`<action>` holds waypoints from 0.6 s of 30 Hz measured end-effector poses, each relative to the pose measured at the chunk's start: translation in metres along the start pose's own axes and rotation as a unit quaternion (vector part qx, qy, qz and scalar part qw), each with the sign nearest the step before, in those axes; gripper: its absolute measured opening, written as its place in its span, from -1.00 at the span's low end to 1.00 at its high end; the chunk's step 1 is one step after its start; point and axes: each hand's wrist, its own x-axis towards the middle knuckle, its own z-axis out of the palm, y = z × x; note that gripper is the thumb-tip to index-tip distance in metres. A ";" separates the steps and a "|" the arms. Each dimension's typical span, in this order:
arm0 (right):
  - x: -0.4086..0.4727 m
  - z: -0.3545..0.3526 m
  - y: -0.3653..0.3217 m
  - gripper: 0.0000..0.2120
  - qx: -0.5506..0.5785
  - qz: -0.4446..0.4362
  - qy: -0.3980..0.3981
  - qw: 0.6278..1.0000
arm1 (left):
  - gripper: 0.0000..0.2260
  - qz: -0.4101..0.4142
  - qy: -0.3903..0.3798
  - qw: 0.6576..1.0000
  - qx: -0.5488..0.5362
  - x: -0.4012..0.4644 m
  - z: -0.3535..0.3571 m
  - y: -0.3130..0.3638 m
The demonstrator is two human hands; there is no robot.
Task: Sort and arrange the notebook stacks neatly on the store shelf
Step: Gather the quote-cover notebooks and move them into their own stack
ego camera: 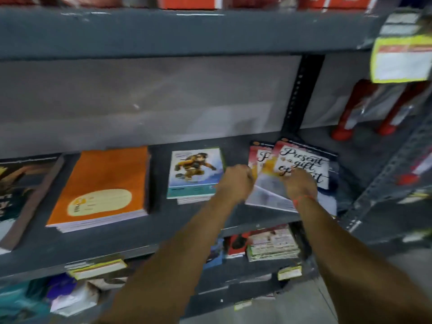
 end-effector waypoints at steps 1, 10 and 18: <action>0.011 -0.015 0.017 -0.54 -0.032 0.029 0.007 0.999 | -0.78 -0.006 -0.027 1.000 -0.005 0.007 0.017 0.018; 0.060 -0.067 0.068 -0.75 -0.040 0.034 -0.043 0.998 | -0.82 -0.172 -0.057 0.984 0.002 0.053 0.079 0.050; 0.081 -0.069 0.075 -0.95 0.116 0.113 -0.056 0.985 | -0.45 -0.240 -0.047 0.969 0.042 0.067 0.086 0.045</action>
